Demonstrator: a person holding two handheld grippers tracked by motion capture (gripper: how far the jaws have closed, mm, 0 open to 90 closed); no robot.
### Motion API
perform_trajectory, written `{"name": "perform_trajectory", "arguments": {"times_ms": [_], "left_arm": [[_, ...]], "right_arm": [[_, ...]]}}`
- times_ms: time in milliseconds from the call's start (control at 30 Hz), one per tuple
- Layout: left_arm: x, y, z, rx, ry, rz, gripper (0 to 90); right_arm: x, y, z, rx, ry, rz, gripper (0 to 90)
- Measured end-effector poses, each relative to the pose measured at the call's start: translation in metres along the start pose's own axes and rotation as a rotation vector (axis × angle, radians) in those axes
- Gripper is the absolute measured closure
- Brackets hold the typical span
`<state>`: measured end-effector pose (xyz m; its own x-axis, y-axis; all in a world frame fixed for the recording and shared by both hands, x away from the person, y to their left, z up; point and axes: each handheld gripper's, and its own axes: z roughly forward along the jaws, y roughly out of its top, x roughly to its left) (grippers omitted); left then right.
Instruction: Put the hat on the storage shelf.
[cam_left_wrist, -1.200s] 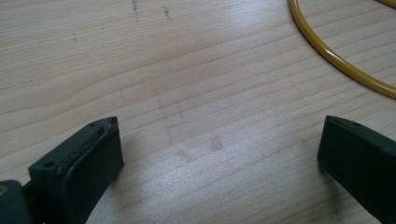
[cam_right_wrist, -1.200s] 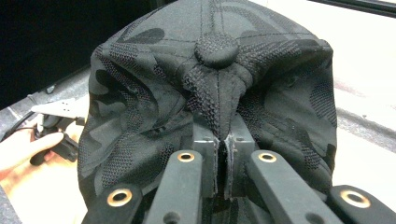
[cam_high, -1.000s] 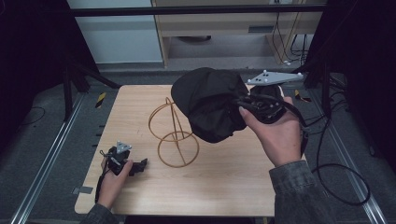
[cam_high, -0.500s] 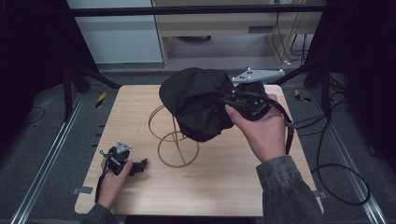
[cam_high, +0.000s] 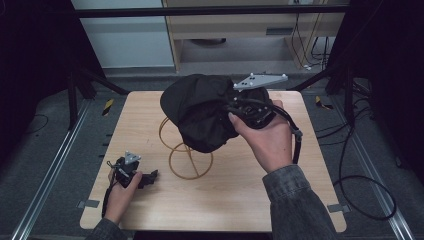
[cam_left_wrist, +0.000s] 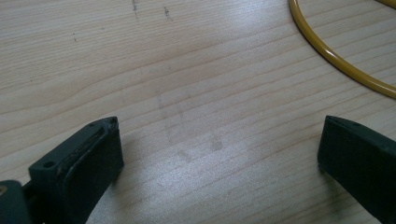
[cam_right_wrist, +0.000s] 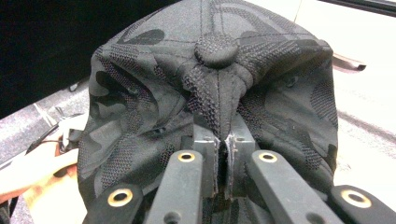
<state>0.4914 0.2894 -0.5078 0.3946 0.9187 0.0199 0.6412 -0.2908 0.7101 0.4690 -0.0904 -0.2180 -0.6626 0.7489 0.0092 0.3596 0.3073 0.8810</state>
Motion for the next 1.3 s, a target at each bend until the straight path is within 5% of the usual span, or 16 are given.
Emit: {"name": "perform_trajectory", "arguments": {"times_ms": [1300], "left_arm": [[0.000,0.000,0.000,0.000,0.002,0.002,0.0]], "right_arm": [[0.017,0.003,0.029,0.033,0.043,-0.023,85.7]]}}
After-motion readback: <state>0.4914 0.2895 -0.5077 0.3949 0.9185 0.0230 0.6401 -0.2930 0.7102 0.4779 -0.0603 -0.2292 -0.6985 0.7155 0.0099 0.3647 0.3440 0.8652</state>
